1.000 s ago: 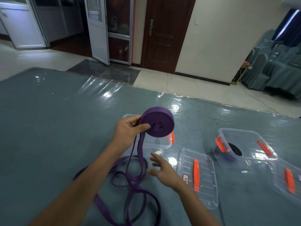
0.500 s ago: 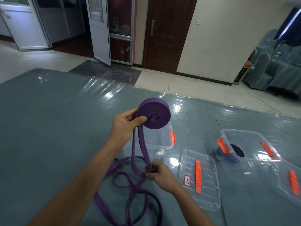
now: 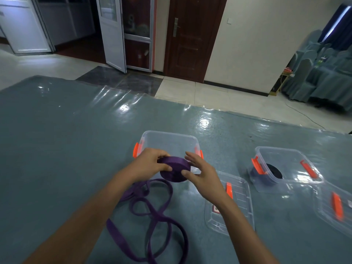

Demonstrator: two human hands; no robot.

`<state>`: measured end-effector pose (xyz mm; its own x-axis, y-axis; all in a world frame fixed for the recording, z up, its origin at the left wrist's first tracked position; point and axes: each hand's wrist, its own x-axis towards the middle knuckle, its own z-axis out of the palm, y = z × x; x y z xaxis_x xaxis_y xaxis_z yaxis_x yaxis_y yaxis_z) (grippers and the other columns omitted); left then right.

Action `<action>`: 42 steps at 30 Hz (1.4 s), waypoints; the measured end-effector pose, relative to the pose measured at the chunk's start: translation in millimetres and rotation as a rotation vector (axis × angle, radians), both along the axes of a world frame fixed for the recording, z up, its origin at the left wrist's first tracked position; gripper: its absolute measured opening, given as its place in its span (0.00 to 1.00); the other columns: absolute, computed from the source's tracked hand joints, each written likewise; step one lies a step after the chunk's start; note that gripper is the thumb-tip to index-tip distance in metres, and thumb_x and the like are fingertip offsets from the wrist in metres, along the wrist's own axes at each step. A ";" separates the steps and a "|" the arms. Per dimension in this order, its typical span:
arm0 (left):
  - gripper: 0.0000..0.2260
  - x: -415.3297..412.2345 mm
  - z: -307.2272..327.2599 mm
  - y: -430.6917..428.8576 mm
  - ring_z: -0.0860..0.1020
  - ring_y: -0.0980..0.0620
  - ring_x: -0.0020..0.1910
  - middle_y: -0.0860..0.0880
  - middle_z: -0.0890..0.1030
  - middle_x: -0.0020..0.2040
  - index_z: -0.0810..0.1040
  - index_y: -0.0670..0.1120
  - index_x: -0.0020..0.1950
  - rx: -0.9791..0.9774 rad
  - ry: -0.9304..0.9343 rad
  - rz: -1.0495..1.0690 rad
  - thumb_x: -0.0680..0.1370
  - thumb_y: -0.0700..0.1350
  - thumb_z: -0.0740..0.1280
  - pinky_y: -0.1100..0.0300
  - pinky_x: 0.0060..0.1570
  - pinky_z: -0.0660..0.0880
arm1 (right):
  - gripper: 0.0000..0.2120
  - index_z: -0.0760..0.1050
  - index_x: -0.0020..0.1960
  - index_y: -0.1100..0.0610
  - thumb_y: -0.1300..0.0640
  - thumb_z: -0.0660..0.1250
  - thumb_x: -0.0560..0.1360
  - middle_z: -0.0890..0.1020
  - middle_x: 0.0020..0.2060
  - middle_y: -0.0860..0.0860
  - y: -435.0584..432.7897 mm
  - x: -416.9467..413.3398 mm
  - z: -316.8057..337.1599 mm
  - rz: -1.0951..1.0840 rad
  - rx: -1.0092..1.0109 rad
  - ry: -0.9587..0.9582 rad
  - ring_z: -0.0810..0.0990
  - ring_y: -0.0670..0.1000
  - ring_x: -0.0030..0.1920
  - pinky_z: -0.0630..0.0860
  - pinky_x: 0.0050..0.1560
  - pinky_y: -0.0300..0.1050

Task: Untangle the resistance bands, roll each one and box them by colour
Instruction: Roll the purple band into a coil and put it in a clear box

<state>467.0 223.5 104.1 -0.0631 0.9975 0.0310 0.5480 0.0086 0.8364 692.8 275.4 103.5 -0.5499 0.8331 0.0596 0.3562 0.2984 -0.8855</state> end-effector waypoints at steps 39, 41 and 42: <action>0.18 24.0 1.1 -12.7 0.85 0.53 0.53 0.53 0.87 0.52 0.86 0.60 0.51 0.347 -0.620 0.167 0.71 0.37 0.78 0.64 0.55 0.80 | 0.21 0.79 0.58 0.48 0.71 0.71 0.74 0.86 0.49 0.52 -3.8 1.3 40.3 -0.069 -0.211 0.336 0.86 0.57 0.48 0.85 0.40 0.59; 0.15 25.0 -1.3 -12.0 0.85 0.51 0.55 0.51 0.87 0.54 0.86 0.58 0.54 0.380 -0.678 0.181 0.71 0.41 0.77 0.62 0.55 0.80 | 0.19 0.80 0.58 0.50 0.71 0.70 0.75 0.86 0.50 0.54 -9.7 -1.5 37.9 -0.091 -0.278 0.444 0.86 0.58 0.49 0.85 0.39 0.60; 0.15 25.0 -4.0 -11.5 0.85 0.51 0.56 0.50 0.87 0.55 0.86 0.57 0.55 0.377 -0.706 0.179 0.71 0.42 0.76 0.62 0.55 0.80 | 0.18 0.80 0.58 0.50 0.71 0.69 0.76 0.86 0.50 0.55 -12.2 -3.4 36.4 -0.110 -0.317 0.493 0.86 0.59 0.49 0.84 0.39 0.60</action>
